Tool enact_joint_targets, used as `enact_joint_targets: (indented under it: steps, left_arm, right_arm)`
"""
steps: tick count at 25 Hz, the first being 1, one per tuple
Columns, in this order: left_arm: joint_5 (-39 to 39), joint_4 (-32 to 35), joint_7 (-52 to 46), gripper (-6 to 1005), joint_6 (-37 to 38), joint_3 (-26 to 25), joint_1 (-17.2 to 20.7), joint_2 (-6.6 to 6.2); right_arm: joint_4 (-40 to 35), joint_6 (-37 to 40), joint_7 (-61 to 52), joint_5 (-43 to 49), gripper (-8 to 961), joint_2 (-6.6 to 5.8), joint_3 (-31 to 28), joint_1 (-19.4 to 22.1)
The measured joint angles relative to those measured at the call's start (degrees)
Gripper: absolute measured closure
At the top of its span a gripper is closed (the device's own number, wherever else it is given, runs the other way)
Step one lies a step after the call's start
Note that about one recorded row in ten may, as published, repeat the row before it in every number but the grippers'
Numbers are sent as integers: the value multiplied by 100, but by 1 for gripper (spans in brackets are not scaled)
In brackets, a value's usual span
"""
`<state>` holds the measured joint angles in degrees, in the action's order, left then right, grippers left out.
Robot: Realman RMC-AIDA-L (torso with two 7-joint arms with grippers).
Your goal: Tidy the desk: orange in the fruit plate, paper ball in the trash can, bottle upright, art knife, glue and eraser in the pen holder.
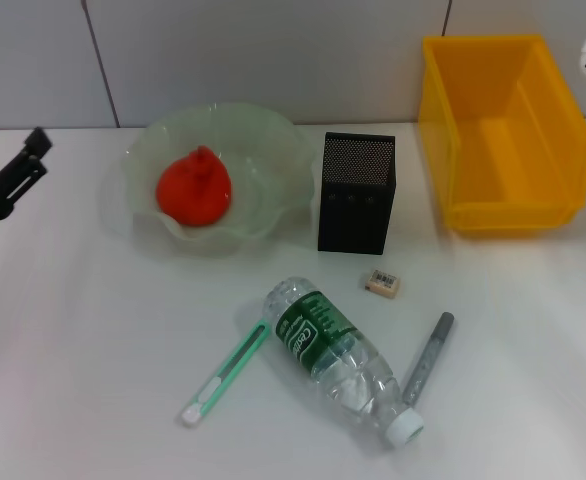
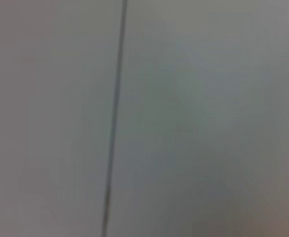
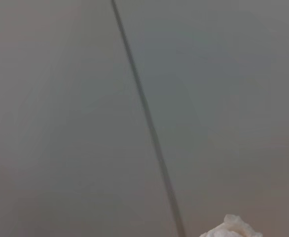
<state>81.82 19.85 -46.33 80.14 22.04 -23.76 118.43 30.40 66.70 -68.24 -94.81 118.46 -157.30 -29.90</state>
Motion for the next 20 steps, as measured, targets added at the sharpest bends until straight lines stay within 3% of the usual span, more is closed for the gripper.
enact_joint_targets:
  steps: [8,20]
  left_arm:
    - [-2,-340,376,180,-124,-276,-42,13]
    - [1,-402,381,180,-194,-262,-77,13]
  right_arm:
    - [-300,-892,723,-197,419,32,166,-342]
    - [-324,-1119,477,-225,385,41,498,-495]
